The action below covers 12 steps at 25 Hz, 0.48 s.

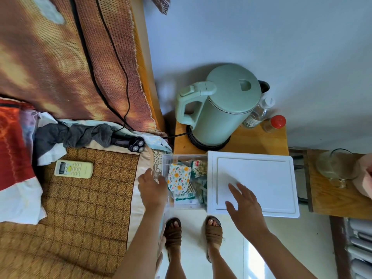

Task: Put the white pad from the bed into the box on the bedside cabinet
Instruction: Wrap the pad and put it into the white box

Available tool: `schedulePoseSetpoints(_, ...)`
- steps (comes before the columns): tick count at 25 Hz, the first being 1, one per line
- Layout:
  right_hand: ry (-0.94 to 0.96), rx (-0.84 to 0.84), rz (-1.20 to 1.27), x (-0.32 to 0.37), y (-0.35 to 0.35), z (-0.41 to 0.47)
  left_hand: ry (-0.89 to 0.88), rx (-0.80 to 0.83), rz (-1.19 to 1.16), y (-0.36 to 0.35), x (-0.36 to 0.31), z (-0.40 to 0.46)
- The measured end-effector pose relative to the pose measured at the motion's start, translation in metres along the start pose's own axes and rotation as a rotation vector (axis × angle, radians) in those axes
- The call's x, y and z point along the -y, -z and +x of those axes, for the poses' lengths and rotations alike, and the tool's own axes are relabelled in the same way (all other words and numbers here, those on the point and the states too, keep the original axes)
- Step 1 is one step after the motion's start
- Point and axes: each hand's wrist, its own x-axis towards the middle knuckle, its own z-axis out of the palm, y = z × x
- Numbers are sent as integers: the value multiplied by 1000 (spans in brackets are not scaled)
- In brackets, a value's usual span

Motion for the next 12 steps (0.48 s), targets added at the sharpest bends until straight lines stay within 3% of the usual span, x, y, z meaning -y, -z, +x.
schedulePoseSetpoints(3,-28,19,-36,-4,2,0,167,362,-160,2,7,8)
schedulePoseSetpoints(8,-39,101,-114,-10,1,0,51,337,-171,-9,-1,-5)
schedulePoseSetpoints(12,-30,118,-85,-10,0,-1,53,491,-107,-22,-17,-13)
